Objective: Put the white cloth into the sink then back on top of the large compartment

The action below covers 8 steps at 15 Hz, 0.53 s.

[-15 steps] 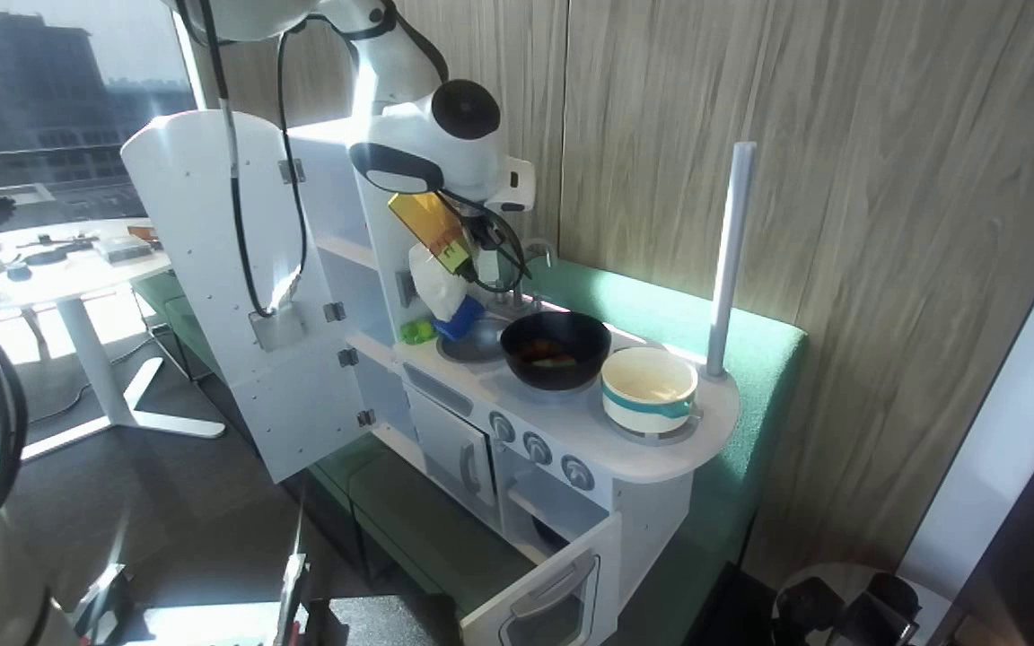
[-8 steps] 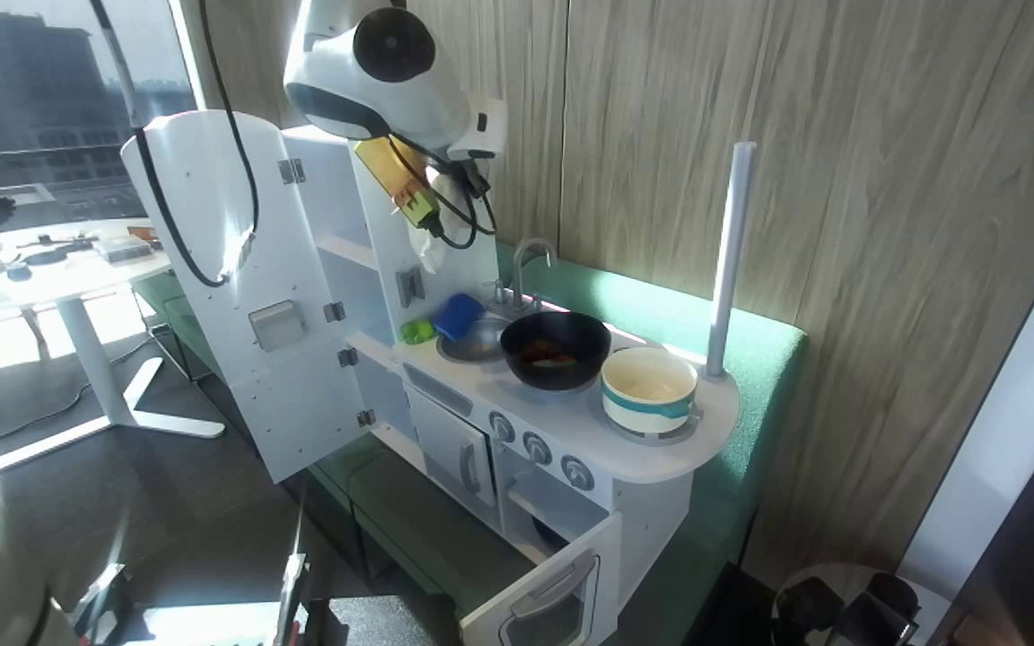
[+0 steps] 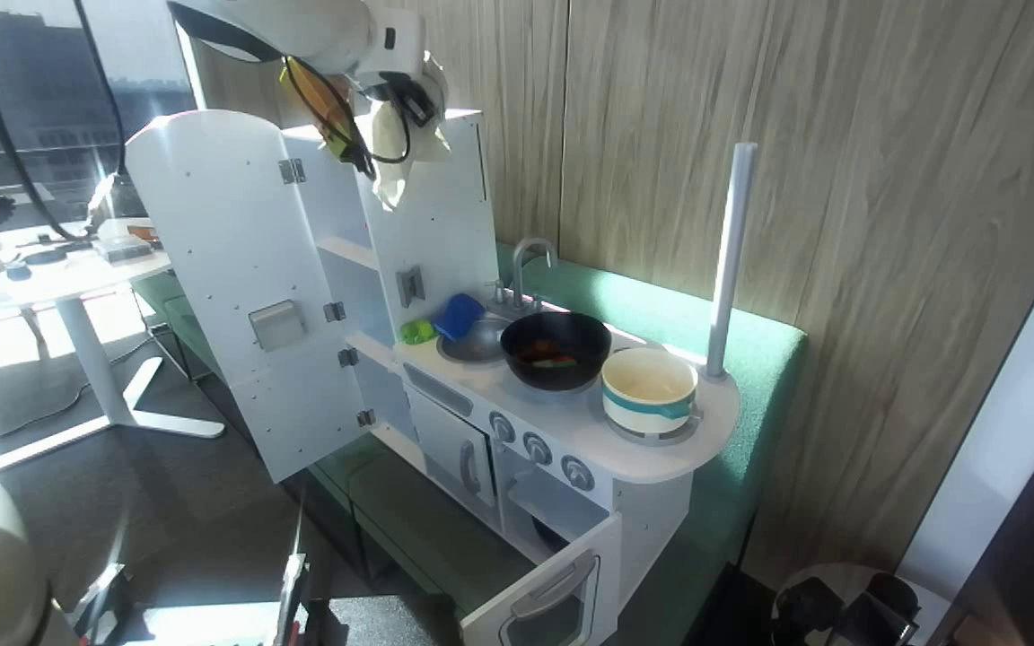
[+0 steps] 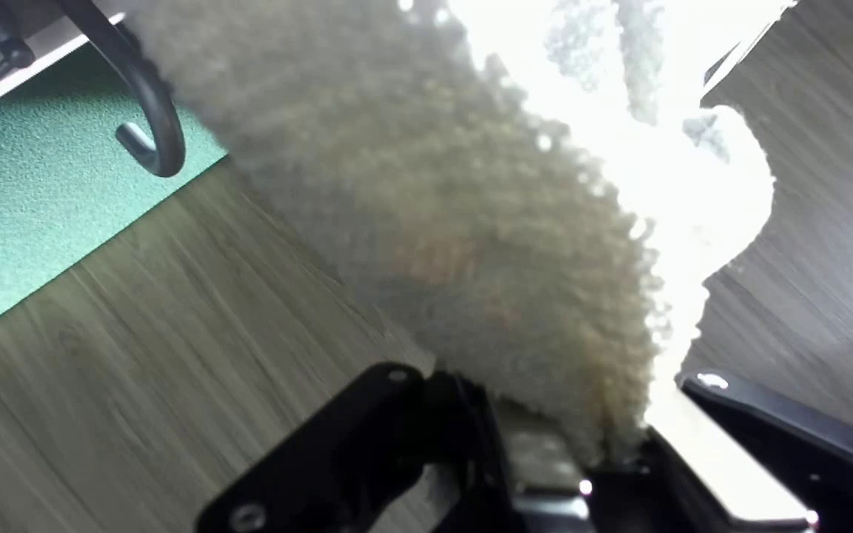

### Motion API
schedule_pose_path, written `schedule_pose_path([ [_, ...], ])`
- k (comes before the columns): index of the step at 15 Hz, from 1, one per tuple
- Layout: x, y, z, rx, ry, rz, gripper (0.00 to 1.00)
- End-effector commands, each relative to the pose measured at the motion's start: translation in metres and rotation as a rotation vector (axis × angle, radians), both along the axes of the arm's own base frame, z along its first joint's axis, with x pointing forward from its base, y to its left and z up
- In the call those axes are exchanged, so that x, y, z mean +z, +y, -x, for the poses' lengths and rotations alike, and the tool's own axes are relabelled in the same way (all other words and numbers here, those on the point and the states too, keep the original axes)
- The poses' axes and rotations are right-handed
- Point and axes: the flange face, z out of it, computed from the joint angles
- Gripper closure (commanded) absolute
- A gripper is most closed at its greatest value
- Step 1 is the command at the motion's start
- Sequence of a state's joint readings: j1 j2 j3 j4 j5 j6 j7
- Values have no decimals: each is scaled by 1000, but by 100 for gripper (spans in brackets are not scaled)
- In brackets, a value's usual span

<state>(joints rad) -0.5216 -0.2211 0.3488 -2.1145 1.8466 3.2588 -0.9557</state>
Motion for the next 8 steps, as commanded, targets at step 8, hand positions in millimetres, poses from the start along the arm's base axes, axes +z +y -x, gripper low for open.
schedule_pose_path([
  [8,111,98,-57,-75,-150,245,94],
])
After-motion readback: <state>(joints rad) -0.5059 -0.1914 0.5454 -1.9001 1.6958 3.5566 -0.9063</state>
